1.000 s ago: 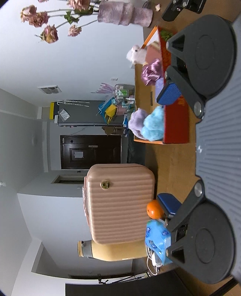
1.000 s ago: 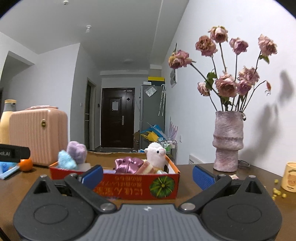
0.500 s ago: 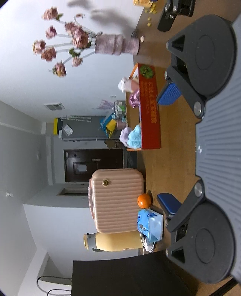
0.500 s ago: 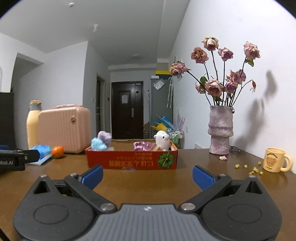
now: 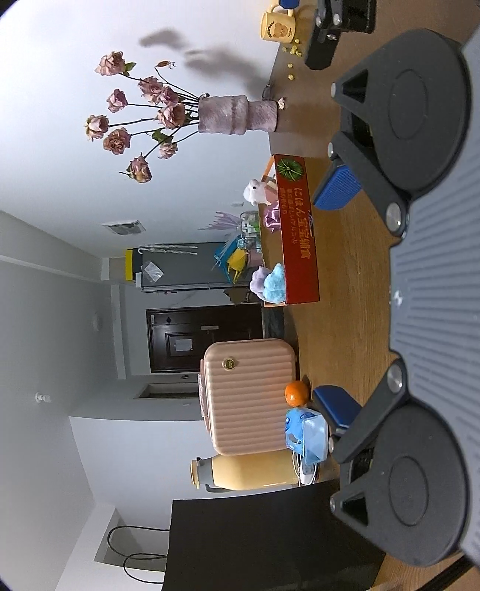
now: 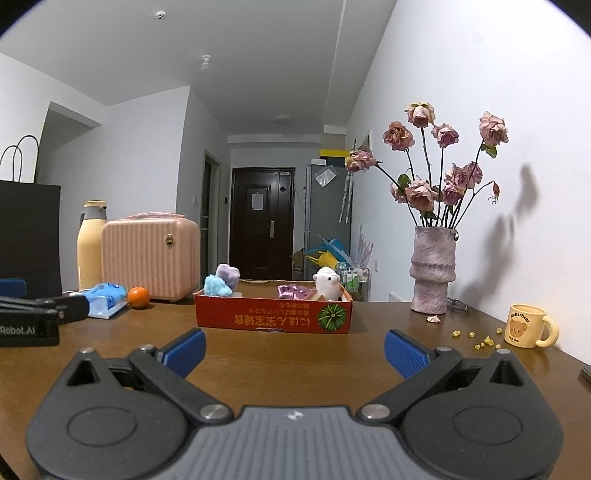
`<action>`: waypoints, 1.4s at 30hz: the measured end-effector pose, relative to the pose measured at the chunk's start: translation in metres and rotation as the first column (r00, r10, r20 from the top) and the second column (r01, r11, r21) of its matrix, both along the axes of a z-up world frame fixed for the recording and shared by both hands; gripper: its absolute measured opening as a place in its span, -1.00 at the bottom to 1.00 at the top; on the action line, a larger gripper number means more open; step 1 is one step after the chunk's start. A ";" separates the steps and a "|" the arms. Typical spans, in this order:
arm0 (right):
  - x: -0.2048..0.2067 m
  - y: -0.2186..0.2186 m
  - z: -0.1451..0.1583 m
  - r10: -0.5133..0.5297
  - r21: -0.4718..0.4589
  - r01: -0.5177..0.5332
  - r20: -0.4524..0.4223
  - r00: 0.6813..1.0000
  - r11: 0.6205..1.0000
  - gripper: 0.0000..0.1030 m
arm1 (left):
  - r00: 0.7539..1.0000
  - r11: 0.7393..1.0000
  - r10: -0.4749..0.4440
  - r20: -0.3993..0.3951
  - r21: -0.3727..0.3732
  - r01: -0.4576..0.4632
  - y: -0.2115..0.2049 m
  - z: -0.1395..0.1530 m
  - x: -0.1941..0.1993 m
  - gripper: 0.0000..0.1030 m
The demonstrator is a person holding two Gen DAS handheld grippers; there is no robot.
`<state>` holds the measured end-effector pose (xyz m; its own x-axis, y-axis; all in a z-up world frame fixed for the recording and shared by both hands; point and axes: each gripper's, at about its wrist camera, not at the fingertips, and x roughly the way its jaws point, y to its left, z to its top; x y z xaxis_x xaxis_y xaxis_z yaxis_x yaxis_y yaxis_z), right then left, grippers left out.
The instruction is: Organize soft objects
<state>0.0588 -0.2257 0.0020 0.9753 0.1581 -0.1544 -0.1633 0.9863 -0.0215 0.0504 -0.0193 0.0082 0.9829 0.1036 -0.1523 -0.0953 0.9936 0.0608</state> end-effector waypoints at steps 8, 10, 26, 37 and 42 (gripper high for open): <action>-0.002 0.001 0.000 -0.001 -0.001 0.001 0.000 1.000 1.000 1.00 | 1.000 1.000 -0.002 0.005 0.000 0.002 0.000 0.000 -0.003 1.00; -0.001 0.001 0.000 -0.001 -0.001 0.001 -0.001 1.000 1.000 1.00 | 1.000 1.000 -0.002 0.005 0.002 0.002 0.000 0.000 -0.003 1.00; 0.001 0.002 0.000 0.002 -0.004 -0.002 0.000 1.000 1.000 1.00 | 1.000 1.000 -0.006 0.007 0.005 0.006 0.000 -0.001 -0.003 1.00; 0.002 0.003 0.001 0.004 -0.008 -0.004 0.002 1.000 1.000 1.00 | 1.000 1.000 -0.009 0.016 0.009 0.009 -0.002 0.000 -0.005 1.00; 0.002 0.003 0.001 0.004 -0.009 -0.004 0.002 1.000 1.000 1.00 | 1.000 1.000 -0.011 0.017 0.010 0.011 -0.002 0.000 -0.005 1.00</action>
<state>0.0606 -0.2226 0.0029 0.9749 0.1609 -0.1538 -0.1674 0.9854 -0.0304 0.0455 -0.0212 0.0083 0.9864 0.0944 -0.1343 -0.0857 0.9939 0.0690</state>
